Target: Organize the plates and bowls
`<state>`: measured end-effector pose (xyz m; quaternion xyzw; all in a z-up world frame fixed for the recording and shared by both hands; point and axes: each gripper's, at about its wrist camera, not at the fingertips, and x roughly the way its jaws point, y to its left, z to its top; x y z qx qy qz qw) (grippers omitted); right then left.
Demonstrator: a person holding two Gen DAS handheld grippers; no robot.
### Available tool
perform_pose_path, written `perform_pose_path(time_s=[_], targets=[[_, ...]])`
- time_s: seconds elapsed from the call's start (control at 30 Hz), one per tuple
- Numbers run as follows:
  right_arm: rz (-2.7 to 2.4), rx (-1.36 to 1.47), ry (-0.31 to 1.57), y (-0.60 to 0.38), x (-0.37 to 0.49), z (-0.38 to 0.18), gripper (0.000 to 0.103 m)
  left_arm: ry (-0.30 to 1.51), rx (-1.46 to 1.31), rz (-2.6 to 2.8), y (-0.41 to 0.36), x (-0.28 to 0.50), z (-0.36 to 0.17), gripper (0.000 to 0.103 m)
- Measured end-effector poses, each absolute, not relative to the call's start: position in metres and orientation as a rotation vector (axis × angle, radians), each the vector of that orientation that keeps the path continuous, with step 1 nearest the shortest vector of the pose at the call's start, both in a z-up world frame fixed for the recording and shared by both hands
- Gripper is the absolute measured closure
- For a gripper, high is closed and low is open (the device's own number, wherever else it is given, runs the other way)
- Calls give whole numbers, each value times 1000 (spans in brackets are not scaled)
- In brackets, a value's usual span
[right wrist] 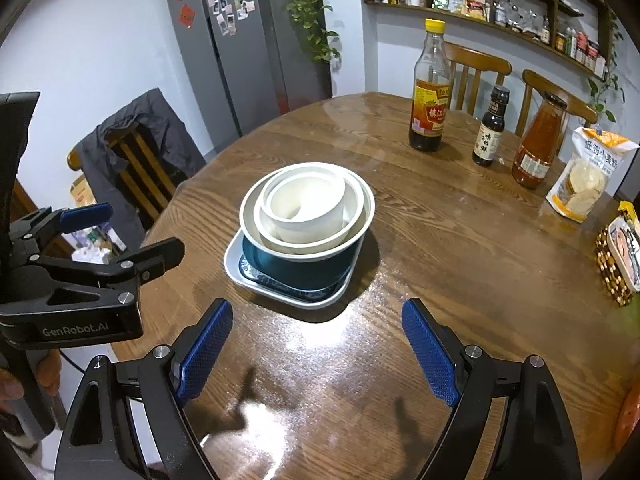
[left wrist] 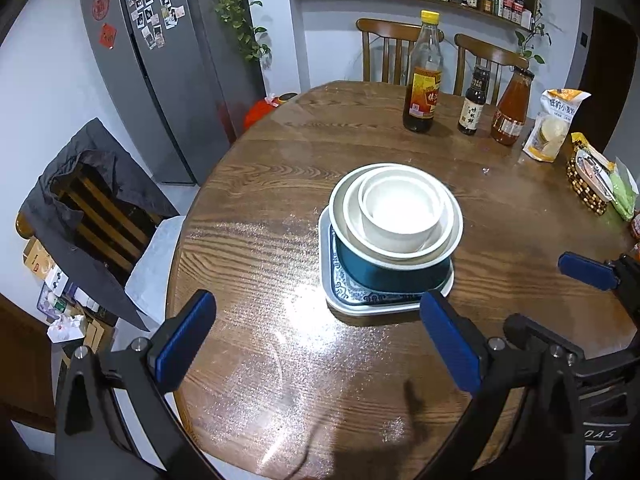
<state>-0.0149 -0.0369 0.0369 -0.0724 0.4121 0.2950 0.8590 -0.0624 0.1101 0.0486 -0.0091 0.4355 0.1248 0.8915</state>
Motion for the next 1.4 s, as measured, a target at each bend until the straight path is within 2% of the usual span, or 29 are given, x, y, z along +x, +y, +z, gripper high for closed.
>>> perform_pose_path(time_s=[1.4], targets=[[603,-159,867,-31,-5,37,16,921,-3,263,111,-49,41,1]])
